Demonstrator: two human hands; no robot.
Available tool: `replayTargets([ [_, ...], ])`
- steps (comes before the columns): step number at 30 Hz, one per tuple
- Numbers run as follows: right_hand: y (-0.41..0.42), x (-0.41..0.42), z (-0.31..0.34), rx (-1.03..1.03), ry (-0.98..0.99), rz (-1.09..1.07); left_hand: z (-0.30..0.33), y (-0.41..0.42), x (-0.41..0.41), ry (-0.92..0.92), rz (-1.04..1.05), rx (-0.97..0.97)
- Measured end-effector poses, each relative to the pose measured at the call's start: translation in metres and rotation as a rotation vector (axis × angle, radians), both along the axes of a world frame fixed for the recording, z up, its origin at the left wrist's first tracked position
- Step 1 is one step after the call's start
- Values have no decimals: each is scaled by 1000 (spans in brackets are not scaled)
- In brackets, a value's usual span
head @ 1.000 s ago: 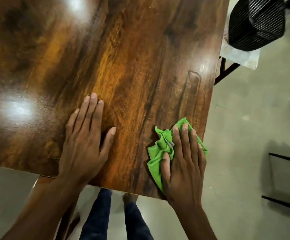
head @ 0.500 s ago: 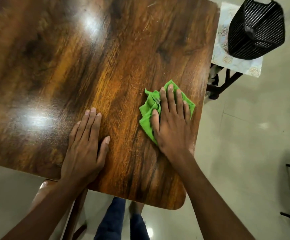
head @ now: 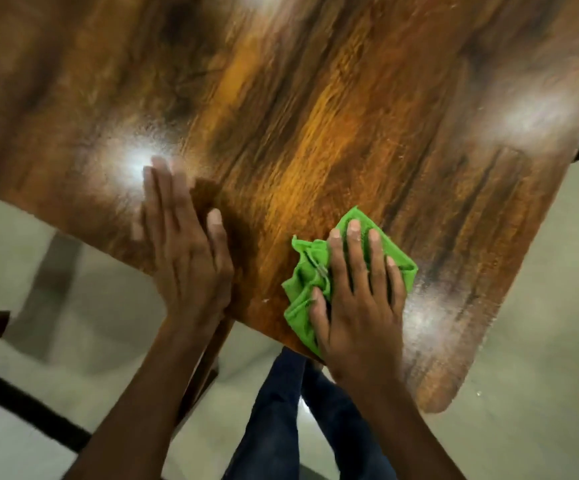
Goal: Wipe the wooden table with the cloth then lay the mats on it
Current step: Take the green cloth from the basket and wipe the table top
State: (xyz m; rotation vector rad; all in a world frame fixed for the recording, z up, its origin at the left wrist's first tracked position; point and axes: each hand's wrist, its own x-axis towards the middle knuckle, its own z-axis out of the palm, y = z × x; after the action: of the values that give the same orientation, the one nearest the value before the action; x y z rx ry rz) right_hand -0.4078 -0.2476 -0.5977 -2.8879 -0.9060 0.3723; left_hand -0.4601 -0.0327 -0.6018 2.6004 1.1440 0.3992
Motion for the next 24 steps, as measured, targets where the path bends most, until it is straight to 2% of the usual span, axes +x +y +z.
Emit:
replayTargets([
  [3,1,0,-1,-4,-13,-8,-4,20,-8,36,250,30],
  [5,1,-2,-1,-13,-4,3,-6,22,-5,59,289,30],
  [9,3,2,0,-36,14,41,-8,10,7,131,169,17],
  [12,24,7,-2,16,50,222,-11,-13,18,118,69,19],
  [16,55,9,-6,144,88,480,-7,-23,16,-84,195,12],
  [18,49,24,-7,194,102,543,0,-33,18,-78,243,-1],
  [20,27,58,-7,217,100,521,10,-63,37,15,196,-16],
  [24,-37,158,-5,149,19,385,18,-135,112,147,-35,-117],
])
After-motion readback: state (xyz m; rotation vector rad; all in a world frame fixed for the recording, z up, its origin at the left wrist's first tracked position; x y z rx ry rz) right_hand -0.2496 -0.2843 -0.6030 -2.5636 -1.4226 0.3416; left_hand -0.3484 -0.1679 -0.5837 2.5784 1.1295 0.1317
